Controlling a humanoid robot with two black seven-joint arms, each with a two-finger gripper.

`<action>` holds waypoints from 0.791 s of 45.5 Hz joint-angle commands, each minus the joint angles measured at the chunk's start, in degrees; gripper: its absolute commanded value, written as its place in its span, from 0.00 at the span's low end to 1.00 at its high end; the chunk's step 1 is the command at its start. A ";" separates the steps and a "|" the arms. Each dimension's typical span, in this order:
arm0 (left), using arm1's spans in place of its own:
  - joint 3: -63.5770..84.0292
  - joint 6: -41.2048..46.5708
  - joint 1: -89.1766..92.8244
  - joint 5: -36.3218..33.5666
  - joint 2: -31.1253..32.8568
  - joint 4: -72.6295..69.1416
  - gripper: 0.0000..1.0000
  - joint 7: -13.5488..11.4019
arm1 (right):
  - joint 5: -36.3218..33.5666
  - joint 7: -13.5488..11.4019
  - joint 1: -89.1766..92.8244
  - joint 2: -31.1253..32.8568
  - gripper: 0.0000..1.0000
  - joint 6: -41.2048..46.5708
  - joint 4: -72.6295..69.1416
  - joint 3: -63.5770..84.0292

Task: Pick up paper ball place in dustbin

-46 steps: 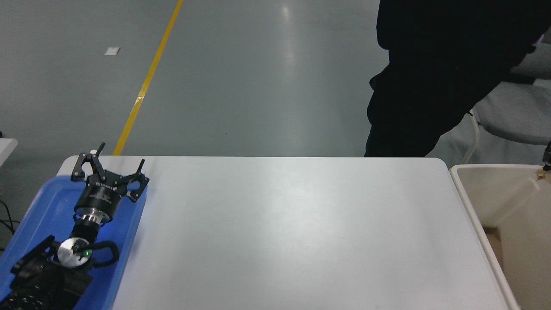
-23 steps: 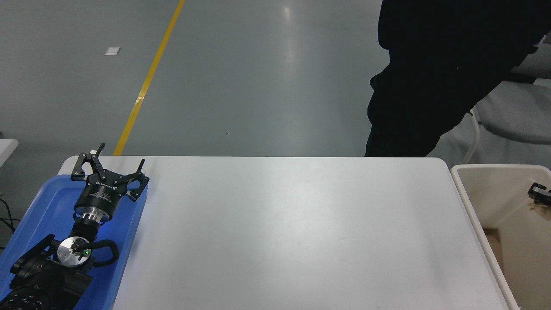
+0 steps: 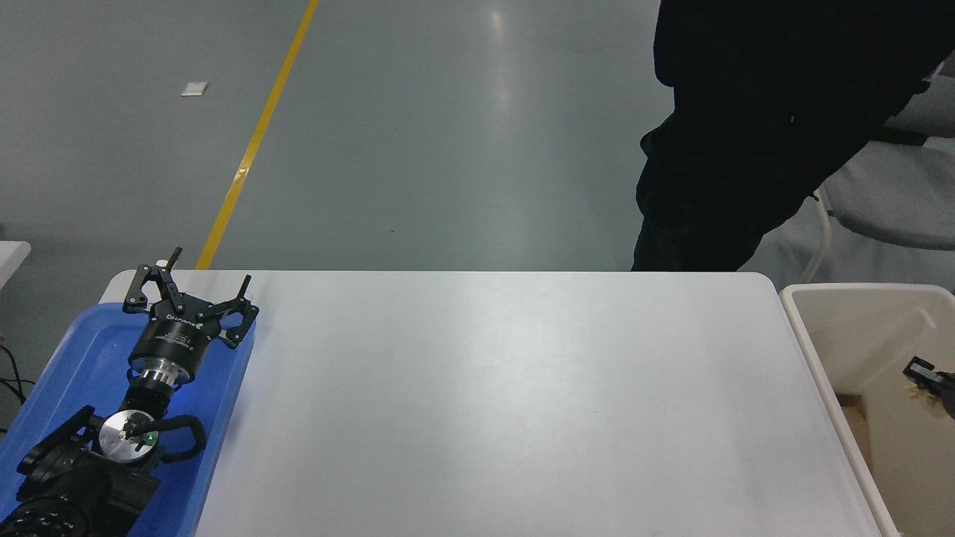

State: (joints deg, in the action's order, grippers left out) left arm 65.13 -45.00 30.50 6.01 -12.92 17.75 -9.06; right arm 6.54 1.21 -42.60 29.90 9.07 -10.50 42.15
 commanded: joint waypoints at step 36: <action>-0.01 0.00 0.00 0.05 0.00 0.00 0.99 0.00 | -0.30 -0.68 1.74 -0.89 0.75 -14.96 -0.22 -2.43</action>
State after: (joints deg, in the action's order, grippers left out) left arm 65.12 -45.00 30.50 6.05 -12.91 17.75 -9.06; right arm 6.25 0.54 -41.00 29.03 -4.61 -10.70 39.91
